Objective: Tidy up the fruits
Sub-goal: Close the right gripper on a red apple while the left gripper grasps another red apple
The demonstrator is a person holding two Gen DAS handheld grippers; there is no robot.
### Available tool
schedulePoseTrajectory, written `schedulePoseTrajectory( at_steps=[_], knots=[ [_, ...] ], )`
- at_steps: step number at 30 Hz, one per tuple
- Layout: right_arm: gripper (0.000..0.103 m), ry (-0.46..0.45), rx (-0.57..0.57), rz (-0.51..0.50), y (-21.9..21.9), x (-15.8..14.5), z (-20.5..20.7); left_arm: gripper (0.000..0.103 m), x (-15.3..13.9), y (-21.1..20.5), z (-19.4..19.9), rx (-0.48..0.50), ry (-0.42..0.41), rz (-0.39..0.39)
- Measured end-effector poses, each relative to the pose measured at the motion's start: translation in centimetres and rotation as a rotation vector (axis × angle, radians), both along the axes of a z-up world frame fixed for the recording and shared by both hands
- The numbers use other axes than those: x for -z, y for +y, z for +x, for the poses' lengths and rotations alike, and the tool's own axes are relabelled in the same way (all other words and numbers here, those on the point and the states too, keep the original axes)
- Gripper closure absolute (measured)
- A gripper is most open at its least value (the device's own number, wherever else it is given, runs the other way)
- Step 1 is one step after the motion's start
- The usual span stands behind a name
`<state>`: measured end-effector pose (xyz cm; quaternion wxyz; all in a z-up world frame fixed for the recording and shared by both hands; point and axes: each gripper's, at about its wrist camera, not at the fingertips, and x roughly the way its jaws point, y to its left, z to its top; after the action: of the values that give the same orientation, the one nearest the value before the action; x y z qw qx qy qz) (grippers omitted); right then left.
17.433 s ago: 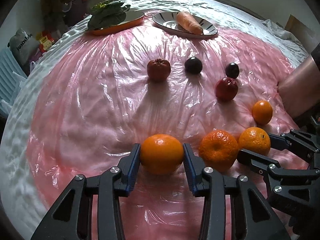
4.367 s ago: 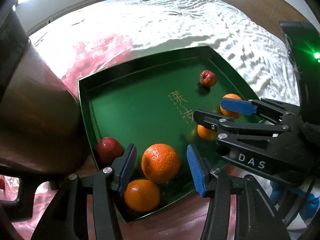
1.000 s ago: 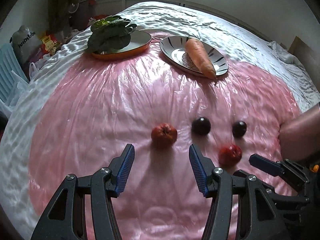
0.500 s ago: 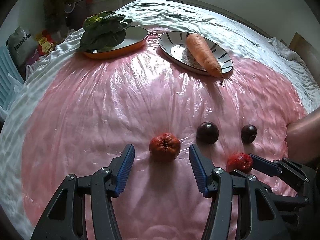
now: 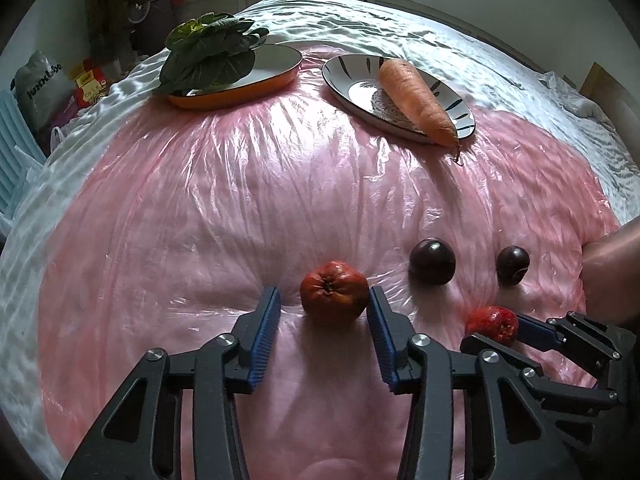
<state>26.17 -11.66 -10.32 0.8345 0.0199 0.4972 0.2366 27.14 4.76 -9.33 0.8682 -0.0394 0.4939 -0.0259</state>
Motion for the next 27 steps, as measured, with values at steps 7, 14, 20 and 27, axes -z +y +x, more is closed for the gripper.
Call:
schedulePoseTrajectory(
  at_steps=[7, 14, 20, 27],
  knots=[
    [0.043, 0.021, 0.008, 0.039, -0.6, 0.2, 0.3, 0.074, -0.1, 0.1, -0.1, 0.017, -0.001, -0.008],
    [0.043, 0.027, 0.018, 0.074, -1.2, -0.2, 0.2, 0.074, -0.8, 0.2, -0.4, 0.018, -0.017, -0.021],
    [0.043, 0.019, 0.023, 0.079, -1.6, -0.8, -0.1, 0.074, -1.5, 0.4, -0.8, 0.014, -0.031, -0.029],
    [0.043, 0.005, 0.029, 0.075, -2.1, -1.7, -0.7, 0.074, -2.3, 0.6, -1.6, 0.014, -0.046, -0.027]
  ],
)
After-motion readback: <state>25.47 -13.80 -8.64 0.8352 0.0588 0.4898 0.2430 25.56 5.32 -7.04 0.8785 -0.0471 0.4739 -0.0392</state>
